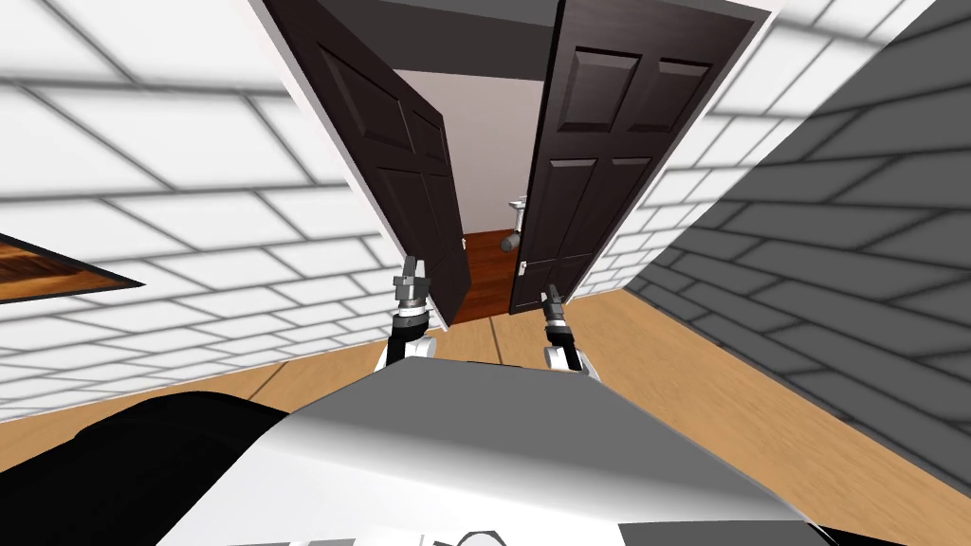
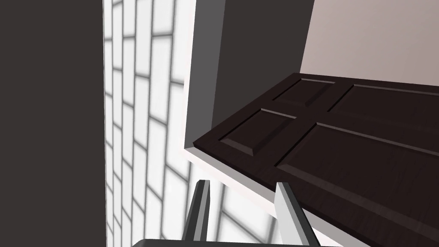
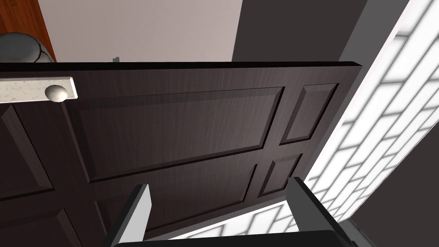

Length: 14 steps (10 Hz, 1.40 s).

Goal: Push the door open

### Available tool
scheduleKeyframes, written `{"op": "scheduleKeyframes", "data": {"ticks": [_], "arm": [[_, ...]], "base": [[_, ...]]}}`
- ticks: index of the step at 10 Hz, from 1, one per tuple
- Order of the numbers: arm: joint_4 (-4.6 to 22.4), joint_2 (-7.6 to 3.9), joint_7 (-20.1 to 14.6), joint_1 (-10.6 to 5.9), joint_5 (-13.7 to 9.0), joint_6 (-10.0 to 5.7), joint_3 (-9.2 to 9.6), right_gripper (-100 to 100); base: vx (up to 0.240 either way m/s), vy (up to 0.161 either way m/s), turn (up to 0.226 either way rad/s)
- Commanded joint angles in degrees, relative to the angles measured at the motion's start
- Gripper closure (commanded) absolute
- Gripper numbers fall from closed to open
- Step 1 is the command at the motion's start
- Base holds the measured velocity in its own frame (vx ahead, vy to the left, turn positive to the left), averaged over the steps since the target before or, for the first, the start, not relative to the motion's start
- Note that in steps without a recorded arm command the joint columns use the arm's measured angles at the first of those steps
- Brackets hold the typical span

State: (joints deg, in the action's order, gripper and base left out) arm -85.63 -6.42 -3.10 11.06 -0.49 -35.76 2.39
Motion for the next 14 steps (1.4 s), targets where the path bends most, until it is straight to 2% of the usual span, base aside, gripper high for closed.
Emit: {"op": "scheduleKeyframes", "data": {"ticks": [1, 14], "arm": [[2.5, -0.10, -0.1, -0.96, -0.3, -0.44, 0.28, -100], [22.9, -0.71, -0.7, -8.51, -2.4, -4.56, 2.28, -100]], "base": [[0.089, -0.063, 0.092], [0.083, -0.066, 0.074]]}}
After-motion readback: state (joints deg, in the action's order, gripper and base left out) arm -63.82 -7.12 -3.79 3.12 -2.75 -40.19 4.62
